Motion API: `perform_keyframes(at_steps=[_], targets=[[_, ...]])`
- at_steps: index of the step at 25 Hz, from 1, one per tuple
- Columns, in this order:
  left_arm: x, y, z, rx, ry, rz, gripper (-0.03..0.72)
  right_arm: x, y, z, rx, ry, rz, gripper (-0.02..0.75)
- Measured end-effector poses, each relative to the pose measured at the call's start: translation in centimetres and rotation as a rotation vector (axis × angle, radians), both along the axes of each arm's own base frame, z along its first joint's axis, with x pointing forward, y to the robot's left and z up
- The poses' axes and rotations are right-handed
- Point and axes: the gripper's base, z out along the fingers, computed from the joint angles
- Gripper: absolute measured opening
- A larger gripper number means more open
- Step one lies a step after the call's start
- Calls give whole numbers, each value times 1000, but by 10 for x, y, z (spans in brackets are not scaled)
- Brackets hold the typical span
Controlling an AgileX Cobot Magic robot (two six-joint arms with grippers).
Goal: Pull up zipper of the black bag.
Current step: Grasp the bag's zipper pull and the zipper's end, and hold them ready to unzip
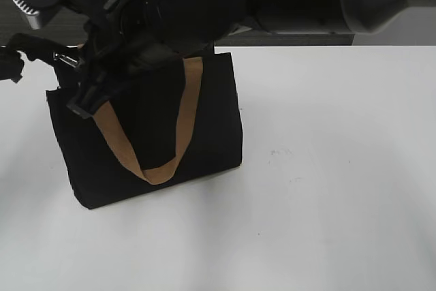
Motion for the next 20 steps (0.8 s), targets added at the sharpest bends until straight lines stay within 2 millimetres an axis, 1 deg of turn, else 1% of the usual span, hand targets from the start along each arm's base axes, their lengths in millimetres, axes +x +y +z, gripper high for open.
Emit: perform_keyframes(at_steps=[7,15,20], targets=[[-6,6,5,51,16,87,29,1,-1,0,-31,-35,20,-1],[-11,14,-6,176,114,113,29,1,-1,0,-41,-50,30,-1],[-10,16,-6,190,110,146,29,10,-9,0,-41,-49,4,-1]])
